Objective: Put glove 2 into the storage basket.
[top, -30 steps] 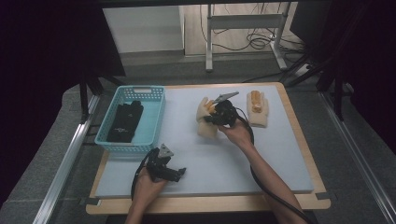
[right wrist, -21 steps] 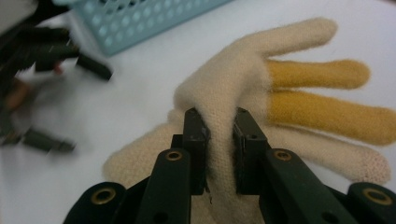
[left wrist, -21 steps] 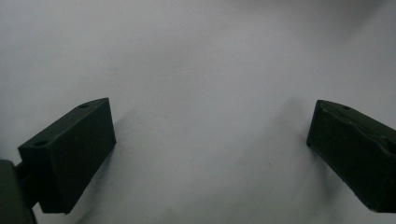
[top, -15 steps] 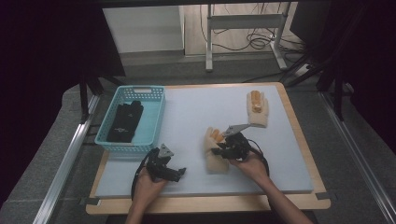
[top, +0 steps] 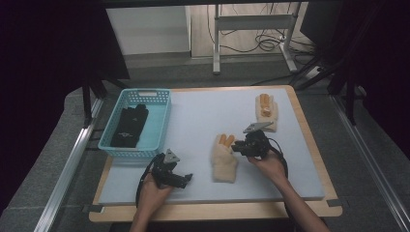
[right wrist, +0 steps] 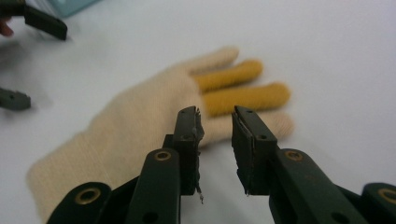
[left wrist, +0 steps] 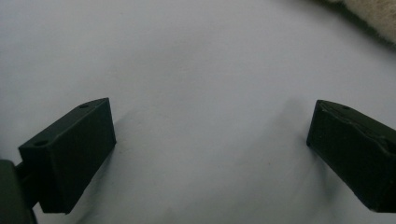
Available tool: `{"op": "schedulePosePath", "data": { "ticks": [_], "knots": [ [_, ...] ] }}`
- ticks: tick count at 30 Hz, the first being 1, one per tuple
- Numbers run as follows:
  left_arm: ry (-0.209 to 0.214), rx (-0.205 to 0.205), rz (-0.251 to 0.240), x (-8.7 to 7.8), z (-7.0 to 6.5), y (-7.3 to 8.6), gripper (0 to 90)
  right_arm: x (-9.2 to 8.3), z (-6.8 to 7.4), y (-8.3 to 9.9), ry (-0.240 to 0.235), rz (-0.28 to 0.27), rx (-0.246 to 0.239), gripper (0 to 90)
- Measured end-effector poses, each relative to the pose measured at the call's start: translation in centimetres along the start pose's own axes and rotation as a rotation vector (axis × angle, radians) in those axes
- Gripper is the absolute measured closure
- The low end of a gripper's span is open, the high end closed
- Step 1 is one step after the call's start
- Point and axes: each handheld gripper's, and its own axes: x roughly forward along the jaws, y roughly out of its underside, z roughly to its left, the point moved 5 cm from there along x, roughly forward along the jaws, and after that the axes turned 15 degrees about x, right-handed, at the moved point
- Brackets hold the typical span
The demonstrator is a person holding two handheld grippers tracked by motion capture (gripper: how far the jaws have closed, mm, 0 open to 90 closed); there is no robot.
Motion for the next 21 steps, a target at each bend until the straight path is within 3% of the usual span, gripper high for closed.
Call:
{"op": "schedulePosePath", "data": {
  "ticks": [3, 7, 9, 10, 11, 12, 13, 15, 16, 19, 21],
  "knots": [
    [0.000, 0.000, 0.000, 0.0, 0.0, 0.0, 1.5, 1.1, 0.1, 1.0, -0.005, 0.025, 0.003, 52.0],
    [-0.001, 0.000, 0.000, 0.0, 0.0, 0.0, 1.6, 2.5, 0.5, 1.4, 0.024, 0.043, -0.022, 46.5],
    [-0.001, 0.000, 0.000, 0.0, 0.0, 0.0, 1.6, 2.8, 0.9, 1.5, 0.041, 0.028, -0.044, 52.6],
    [-0.001, 0.000, 0.000, 0.0, 0.0, 0.0, 1.6, 2.8, 1.1, 1.5, 0.041, 0.027, -0.057, 64.9],
    [0.000, 0.000, 0.000, 0.0, 0.0, 0.0, 1.6, 2.8, 1.4, 1.6, 0.006, 0.043, -0.053, 79.8],
    [-0.001, 0.000, 0.000, 0.0, 0.0, 0.0, 1.6, 2.9, 1.7, 1.8, -0.019, 0.046, -0.047, 84.6],
    [-0.001, 0.000, 0.000, 0.0, 0.0, 0.0, 1.6, 2.8, 2.1, 1.9, 0.006, 0.041, -0.069, 87.1],
    [0.000, 0.000, 0.000, 0.0, 0.0, 0.0, 1.6, 2.5, 2.6, 1.6, 0.043, 0.046, -0.123, 87.7],
    [-0.001, 0.002, 0.000, 0.0, 0.0, 0.0, 1.6, 1.9, 3.0, 1.2, 0.041, 0.020, -0.145, 87.7],
    [-0.001, -0.001, -0.001, 0.0, 0.0, 0.0, 1.6, -0.2, 4.0, -0.5, 0.010, -0.057, -0.144, 87.2],
    [-0.002, 0.002, -0.001, 0.0, 0.0, 0.0, 1.6, -1.7, 4.6, -1.7, -0.014, -0.105, -0.140, 76.2]
  ]
}}
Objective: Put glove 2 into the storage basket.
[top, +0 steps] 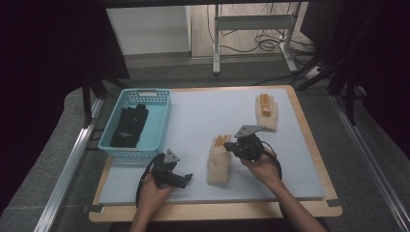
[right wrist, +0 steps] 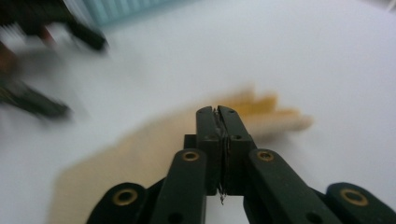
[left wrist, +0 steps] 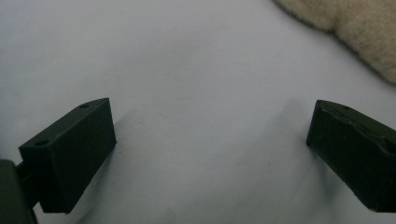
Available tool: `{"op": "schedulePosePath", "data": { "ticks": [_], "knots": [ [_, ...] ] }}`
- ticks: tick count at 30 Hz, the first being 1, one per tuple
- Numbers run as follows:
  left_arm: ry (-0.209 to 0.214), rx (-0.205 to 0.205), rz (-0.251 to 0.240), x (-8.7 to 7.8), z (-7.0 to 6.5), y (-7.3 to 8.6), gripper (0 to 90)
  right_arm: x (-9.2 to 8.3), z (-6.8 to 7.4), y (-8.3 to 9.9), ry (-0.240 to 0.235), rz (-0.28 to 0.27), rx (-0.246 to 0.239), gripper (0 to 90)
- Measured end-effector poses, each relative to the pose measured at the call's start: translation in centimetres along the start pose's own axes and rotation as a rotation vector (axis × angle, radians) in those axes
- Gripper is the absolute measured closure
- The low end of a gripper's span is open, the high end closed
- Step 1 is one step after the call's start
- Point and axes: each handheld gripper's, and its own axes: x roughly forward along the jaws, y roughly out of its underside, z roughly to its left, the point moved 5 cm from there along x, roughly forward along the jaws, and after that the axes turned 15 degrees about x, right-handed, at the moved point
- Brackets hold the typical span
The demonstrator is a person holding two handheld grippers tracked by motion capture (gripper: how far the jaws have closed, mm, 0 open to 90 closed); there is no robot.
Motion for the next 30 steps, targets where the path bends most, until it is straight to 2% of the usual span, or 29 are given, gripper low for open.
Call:
{"op": "schedulePosePath", "data": {
  "ticks": [1, 4, 8, 11, 13, 15, 16, 17, 18, 19, 20, 22, 24, 25, 27, 30],
  "knots": [
    [0.000, 0.000, 0.000, 0.0, 0.0, 0.0, 1.6, -0.4, -0.1, -0.5, 0.015, 0.005, 0.006, 69.7],
    [0.001, 0.000, 0.001, 0.0, 0.0, 0.0, 1.6, -0.3, -1.2, -0.1, 0.067, 0.033, 0.006, 69.4],
    [0.002, -0.001, 0.002, 0.0, 0.0, 0.0, 1.6, 0.4, -3.7, 2.0, 0.096, 0.069, 0.083, 66.3],
    [0.002, -0.001, 0.002, 0.0, 0.0, 0.0, 1.7, 1.2, -4.8, 3.3, 0.089, 0.079, 0.128, 59.5],
    [0.001, 0.000, 0.002, 0.0, 0.0, 0.0, 1.7, 2.0, -5.0, 3.7, 0.082, 0.081, 0.134, 54.8],
    [0.001, 0.000, 0.002, 0.0, 0.0, 0.0, 1.7, 2.9, -4.9, 3.8, 0.072, 0.087, 0.128, 57.8],
    [0.001, 0.000, 0.002, 0.0, 0.0, 0.0, 1.7, 3.5, -4.8, 4.0, 0.080, 0.108, 0.115, 69.5],
    [0.001, 0.000, 0.002, 0.0, 0.0, 0.0, 1.7, 3.7, -4.7, 4.0, 0.069, 0.100, 0.113, 79.9],
    [0.001, 0.000, 0.002, 0.0, 0.0, 0.0, 1.7, 3.8, -4.6, 3.9, 0.057, 0.097, 0.118, 84.9],
    [0.001, 0.000, 0.002, 0.0, 0.0, 0.0, 1.7, 3.8, -4.6, 3.8, 0.076, 0.100, 0.115, 86.3],
    [0.001, -0.001, 0.002, 0.0, 0.0, 0.0, 1.7, 3.6, -4.5, 3.5, 0.105, 0.099, 0.091, 86.6],
    [0.002, 0.002, 0.004, 0.0, 0.0, 0.0, 1.7, 3.1, -4.6, 3.0, 0.132, 0.071, 0.060, 86.6],
    [0.002, 0.003, 0.004, 0.0, 0.0, 0.0, 1.7, 2.6, -5.2, 2.4, 0.133, 0.036, 0.081, 85.4],
    [0.002, 0.003, 0.004, 0.0, 0.0, 0.0, 1.7, 2.6, -5.6, 2.3, 0.133, 0.041, 0.095, 83.4],
    [0.002, 0.003, 0.004, 0.0, 0.0, 0.0, 1.7, 2.8, -6.3, 2.4, 0.148, 0.052, 0.100, 73.2],
    [0.001, -0.002, 0.004, 0.0, 0.0, 0.0, 1.7, 2.4, -7.2, 2.5, 0.116, 0.043, 0.136, 67.0]
  ]
}}
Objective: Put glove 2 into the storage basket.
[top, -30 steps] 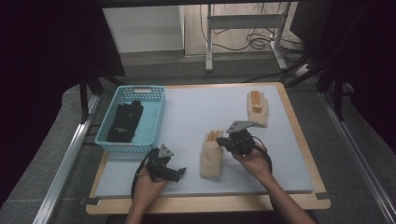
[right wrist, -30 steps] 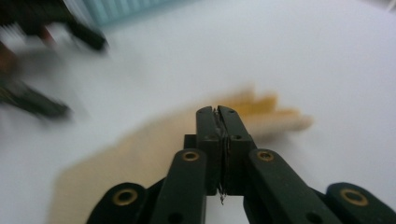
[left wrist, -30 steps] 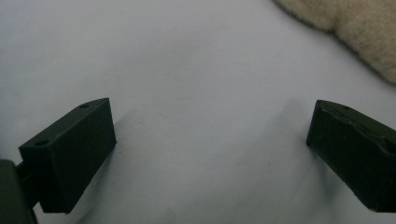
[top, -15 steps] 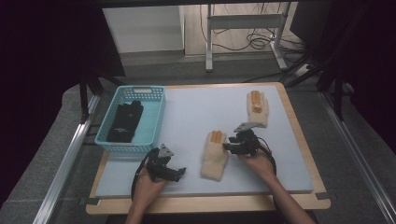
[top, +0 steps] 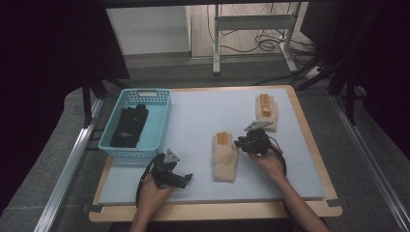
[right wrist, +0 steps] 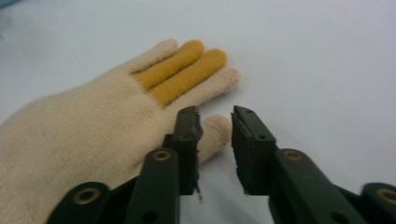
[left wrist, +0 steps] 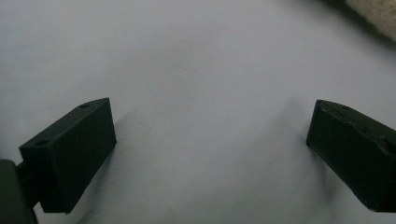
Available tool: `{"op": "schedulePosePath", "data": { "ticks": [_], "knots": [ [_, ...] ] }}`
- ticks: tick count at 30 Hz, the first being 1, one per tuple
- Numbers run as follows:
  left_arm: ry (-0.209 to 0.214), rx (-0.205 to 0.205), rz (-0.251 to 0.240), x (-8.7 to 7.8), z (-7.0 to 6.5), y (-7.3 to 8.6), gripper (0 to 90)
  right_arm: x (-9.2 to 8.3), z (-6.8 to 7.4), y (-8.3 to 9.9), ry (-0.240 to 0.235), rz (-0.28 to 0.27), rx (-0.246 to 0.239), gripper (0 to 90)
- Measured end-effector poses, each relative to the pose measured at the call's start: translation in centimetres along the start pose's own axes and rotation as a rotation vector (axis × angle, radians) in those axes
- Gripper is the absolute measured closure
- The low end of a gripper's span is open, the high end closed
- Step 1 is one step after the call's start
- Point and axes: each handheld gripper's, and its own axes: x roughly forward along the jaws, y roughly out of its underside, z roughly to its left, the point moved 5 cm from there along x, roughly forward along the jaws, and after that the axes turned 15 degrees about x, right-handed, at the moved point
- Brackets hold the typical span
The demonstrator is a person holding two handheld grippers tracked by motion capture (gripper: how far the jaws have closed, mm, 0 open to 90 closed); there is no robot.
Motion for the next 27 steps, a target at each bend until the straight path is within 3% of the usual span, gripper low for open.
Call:
{"op": "schedulePosePath", "data": {
  "ticks": [8, 14, 20, 24, 27],
  "knots": [
    [0.001, 0.005, 0.000, 0.0, 0.0, 0.0, 1.7, -2.7, -5.0, -1.2, 0.090, -0.056, 0.073, 61.6],
    [0.000, -0.003, -0.003, 0.0, 0.0, 0.0, 1.8, -3.9, -8.8, -2.7, 0.174, -0.085, 0.099, 58.5],
    [0.001, -0.003, -0.002, 0.0, 0.0, 0.0, 1.8, -3.1, -11.9, -4.1, 0.248, -0.092, 0.092, 52.3],
    [0.001, -0.004, -0.002, 0.0, 0.0, 0.0, 1.9, -1.8, -13.1, -4.8, 0.284, -0.087, 0.055, 48.6],
    [0.001, -0.004, -0.002, 0.0, 0.0, 0.0, 1.9, -0.8, -14.0, -5.4, 0.296, -0.084, 0.061, 44.5]
  ]
}}
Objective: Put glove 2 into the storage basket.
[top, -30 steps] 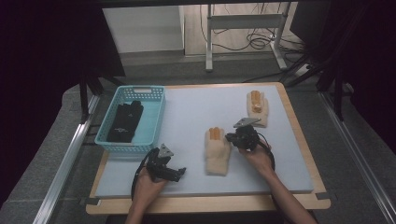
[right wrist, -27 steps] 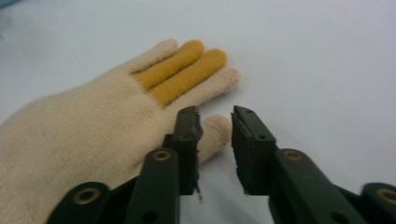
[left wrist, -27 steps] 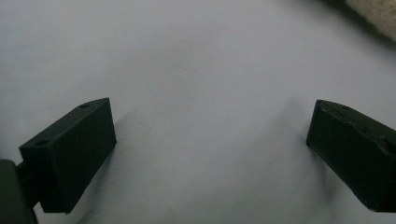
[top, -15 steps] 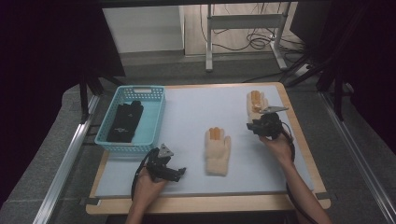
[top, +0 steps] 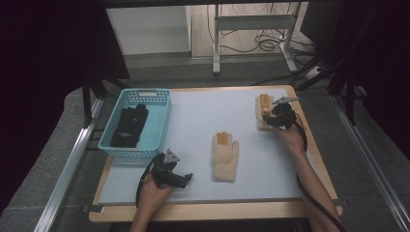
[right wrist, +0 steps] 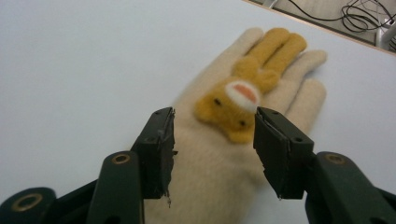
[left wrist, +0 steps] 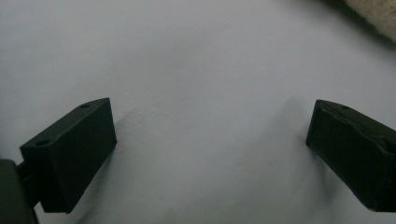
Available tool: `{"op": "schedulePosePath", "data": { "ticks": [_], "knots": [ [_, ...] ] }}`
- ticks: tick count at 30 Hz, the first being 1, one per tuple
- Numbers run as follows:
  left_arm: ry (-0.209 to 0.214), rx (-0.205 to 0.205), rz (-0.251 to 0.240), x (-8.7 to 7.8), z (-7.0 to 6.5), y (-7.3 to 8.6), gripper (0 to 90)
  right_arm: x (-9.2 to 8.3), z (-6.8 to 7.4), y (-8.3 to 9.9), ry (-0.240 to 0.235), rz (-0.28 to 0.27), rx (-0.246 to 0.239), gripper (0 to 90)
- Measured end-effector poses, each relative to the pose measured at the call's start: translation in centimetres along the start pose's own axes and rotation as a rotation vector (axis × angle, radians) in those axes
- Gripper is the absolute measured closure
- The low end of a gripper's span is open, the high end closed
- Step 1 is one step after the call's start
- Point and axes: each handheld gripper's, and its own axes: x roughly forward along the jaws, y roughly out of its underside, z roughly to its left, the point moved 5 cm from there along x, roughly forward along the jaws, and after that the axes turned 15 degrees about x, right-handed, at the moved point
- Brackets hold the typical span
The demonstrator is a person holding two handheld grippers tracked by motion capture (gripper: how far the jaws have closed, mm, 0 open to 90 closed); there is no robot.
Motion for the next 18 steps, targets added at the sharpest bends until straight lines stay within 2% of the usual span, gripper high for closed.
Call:
{"op": "schedulePosePath", "data": {
  "ticks": [4, 7, 9, 10, 13, 15, 18],
  "knots": [
    [0.000, 0.000, 0.000, 0.0, 0.0, 0.0, 1.9, 1.4, -0.8, -0.5, -0.019, 0.001, 0.042, 40.6],
    [0.000, 0.000, 0.000, 0.0, 0.0, 0.0, 1.9, 2.4, -1.1, -0.6, -0.028, 0.003, 0.044, 40.0],
    [0.000, -0.001, 0.000, 0.0, 0.0, 0.0, 1.9, 3.0, -1.1, -0.5, -0.020, 0.011, 0.038, 41.5],
    [0.000, 0.000, 0.000, 0.0, 0.0, 0.0, 1.9, 3.2, -1.1, -0.5, -0.025, 0.011, 0.039, 46.3],
    [0.000, -0.001, 0.000, 0.0, 0.0, 0.0, 1.9, 3.2, -1.1, -0.3, -0.030, 0.003, 0.072, 55.6],
    [0.000, -0.001, 0.000, 0.0, 0.0, 0.0, 1.9, 2.9, -1.1, -0.3, -0.030, 0.004, 0.095, 57.5],
    [0.001, 0.003, 0.003, 0.0, 0.0, 0.0, 1.9, 1.7, -0.7, -0.4, -0.055, 0.009, 0.166, 57.9]
  ]
}}
